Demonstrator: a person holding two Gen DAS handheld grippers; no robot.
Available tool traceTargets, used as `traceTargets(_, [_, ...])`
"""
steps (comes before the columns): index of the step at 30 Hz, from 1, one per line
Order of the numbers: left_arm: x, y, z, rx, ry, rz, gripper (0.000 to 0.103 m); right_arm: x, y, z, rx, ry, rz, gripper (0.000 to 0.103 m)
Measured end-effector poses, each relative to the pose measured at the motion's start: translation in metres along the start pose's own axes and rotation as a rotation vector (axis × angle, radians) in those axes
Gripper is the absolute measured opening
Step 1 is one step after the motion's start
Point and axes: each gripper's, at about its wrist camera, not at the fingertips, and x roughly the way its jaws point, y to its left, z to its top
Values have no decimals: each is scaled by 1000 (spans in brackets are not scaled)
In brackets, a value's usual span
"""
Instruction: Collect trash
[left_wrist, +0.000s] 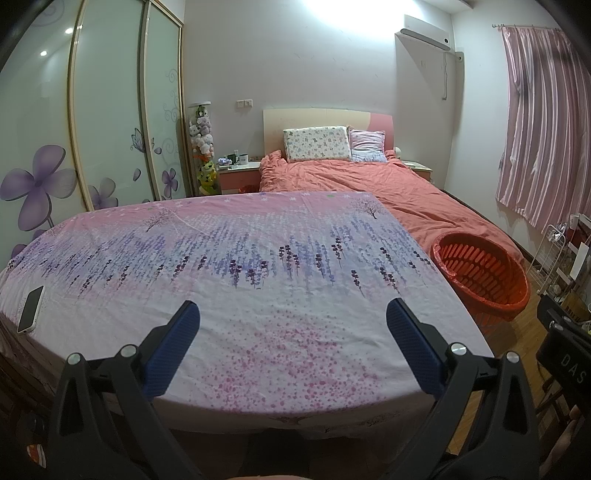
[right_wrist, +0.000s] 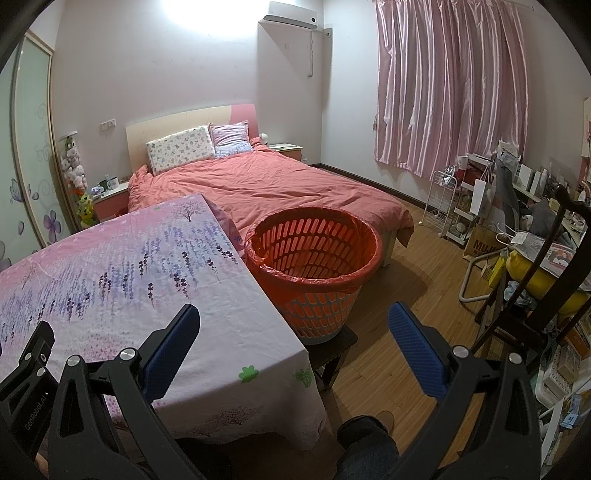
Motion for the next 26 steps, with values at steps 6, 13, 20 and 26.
traceTargets(6, [0, 0, -2, 2, 1, -2, 99, 0, 0, 0, -1, 1, 0, 101])
traceTargets(13, [0, 0, -3, 3, 0, 1, 99, 0, 0, 1, -1, 1, 1, 101])
traceTargets(20, [1, 1, -4, 2, 1, -5, 99, 1, 1, 1, -2, 1, 1, 101])
traceTargets(26, [1, 3, -5, 3, 1, -6, 99, 1, 1, 1, -3, 2, 1, 101])
